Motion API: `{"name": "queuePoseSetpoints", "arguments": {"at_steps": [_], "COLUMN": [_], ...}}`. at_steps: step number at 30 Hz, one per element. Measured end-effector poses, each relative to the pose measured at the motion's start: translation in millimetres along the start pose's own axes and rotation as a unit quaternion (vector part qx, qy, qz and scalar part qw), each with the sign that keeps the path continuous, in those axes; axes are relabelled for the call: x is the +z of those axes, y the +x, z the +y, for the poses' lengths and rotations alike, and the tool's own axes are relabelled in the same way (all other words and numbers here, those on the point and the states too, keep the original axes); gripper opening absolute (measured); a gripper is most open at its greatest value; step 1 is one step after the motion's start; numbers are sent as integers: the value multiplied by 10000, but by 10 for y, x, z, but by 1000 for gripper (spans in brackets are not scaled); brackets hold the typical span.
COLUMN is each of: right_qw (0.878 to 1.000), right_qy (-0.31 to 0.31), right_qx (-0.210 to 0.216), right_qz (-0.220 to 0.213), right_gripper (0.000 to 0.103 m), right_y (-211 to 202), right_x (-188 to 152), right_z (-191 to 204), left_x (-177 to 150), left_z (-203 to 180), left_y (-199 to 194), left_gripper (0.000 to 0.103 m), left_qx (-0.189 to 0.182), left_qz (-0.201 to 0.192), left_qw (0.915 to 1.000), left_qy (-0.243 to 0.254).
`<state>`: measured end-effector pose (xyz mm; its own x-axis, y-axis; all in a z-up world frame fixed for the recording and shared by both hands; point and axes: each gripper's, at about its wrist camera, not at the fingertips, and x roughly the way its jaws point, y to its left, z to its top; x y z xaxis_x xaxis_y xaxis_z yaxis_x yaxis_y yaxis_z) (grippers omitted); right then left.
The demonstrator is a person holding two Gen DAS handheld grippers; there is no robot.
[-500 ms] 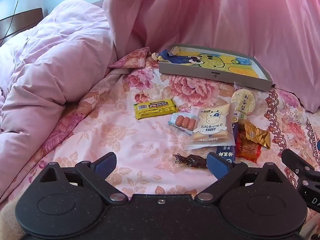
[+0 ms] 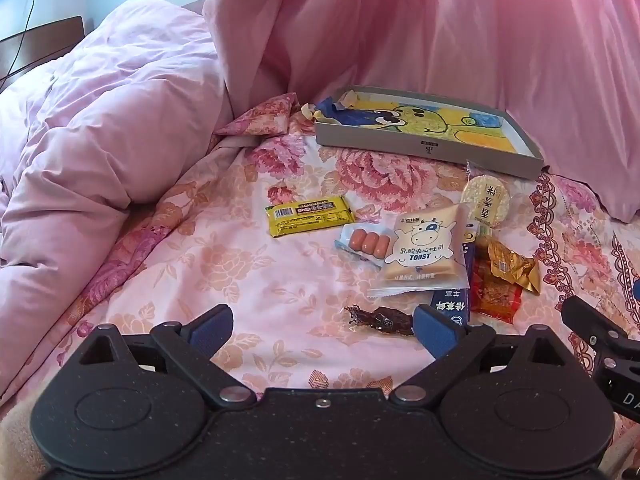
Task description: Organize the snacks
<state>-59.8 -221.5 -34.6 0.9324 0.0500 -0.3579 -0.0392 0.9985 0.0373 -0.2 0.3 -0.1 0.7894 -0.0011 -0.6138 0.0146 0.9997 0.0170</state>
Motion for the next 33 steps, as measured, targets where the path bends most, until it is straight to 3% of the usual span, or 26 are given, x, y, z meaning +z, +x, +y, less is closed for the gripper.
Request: {"name": "queuePoseSetpoints", "arguments": {"at_steps": [33], "right_qw": [9997], "right_qy": [60], "right_qx": [-46], "right_qz": [226], "right_gripper": [103], "right_y": [39], "right_x": [-17], "right_z": [-4], "left_x": [-25], "left_z": [-23], "left_y": [32], "left_gripper": [97], "left_qx": [16], "left_qz": [58], "left_qw": [10000], "left_qy": [26]}}
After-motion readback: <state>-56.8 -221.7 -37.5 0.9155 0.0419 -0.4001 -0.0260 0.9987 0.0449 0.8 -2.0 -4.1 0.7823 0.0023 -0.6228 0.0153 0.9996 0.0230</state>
